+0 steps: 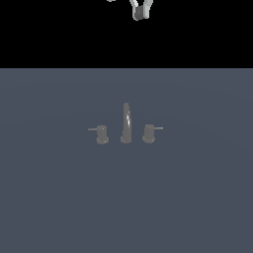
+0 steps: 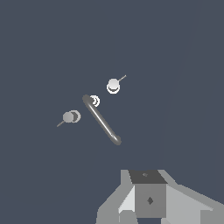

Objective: Turn on the faucet by rotating a designated handle.

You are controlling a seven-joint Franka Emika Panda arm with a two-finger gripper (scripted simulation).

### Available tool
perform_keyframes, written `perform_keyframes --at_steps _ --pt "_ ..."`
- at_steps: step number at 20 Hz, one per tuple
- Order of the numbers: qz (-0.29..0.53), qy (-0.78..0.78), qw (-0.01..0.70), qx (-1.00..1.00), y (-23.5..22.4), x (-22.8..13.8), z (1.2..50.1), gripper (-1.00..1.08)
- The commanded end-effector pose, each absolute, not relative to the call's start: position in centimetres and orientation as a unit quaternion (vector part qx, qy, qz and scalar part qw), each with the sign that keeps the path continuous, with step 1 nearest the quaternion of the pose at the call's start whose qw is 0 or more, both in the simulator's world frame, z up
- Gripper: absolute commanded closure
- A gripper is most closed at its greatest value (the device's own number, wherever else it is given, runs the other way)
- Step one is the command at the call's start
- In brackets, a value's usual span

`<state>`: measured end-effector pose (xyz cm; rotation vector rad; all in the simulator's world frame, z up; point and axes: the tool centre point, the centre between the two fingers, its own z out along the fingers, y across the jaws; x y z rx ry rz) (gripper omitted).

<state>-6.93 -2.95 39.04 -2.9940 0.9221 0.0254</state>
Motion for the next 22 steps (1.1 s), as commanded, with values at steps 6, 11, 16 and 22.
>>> perform_keyframes --at_steps 6,11,16,22 --pt "0.006 0.388 0.003 -0.922 -4.8 -1.7 33.9 1.08" --pt "0.005 0.447 0.002 -0.894 -6.1 1.4 29.8 1.08" --pt "0.004 0.505 0.001 -0.863 -7.4 4.0 25.4 1.08" --pt "0.003 0.571 0.001 -0.821 -9.1 6.5 19.5 1.08"
